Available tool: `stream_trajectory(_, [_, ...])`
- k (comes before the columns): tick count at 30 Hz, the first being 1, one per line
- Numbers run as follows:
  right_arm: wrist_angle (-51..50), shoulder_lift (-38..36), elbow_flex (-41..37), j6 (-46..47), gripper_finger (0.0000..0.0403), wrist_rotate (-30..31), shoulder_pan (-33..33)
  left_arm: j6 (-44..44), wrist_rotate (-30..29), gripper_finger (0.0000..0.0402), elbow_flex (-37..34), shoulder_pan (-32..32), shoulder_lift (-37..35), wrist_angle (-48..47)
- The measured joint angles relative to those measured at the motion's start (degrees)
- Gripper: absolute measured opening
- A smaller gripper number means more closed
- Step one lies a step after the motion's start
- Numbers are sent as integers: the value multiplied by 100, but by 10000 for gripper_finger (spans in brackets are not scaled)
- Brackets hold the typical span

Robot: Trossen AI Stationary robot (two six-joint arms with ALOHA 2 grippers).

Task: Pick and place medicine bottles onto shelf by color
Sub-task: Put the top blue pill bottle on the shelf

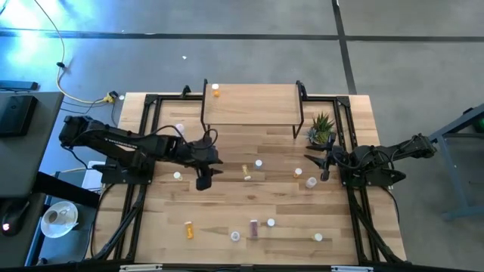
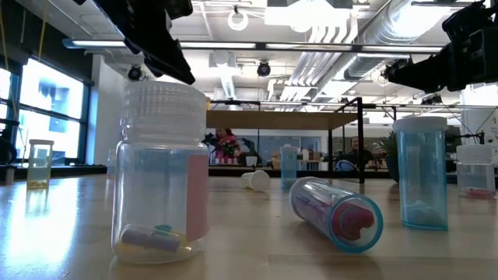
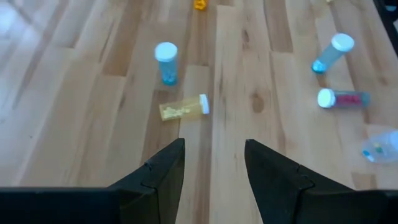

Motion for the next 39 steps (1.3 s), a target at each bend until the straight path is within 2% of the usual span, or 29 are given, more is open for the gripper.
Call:
stream_trajectory(5, [2,0,0,282,139,-3,0,3,-156,158,-27,-215,0,-94])
stream_trajectory(10, [20,2,0,669,139,-2,0,-213,-216,158,-415,-317,0,366])
stream_trajectory(17, [37,1,0,1918,139,21,0,-506,-281,158,-887,-337,0,1022])
stream_trajectory(21, [39,0,0,1934,139,398,0,-733,-287,158,-1160,-379,0,1361])
stream_trajectory(26, [243,2,0,1796,139,380,0,-1052,-323,158,-1649,-524,2,1994])
stream_trajectory(34, [1681,13,1,1076,140,-369,0,-1188,-277,158,-1766,-570,2,2130])
stream_trajectory(39, [2031,22,123,554,162,-610,0,-1186,-279,158,-1766,-553,2,2128])
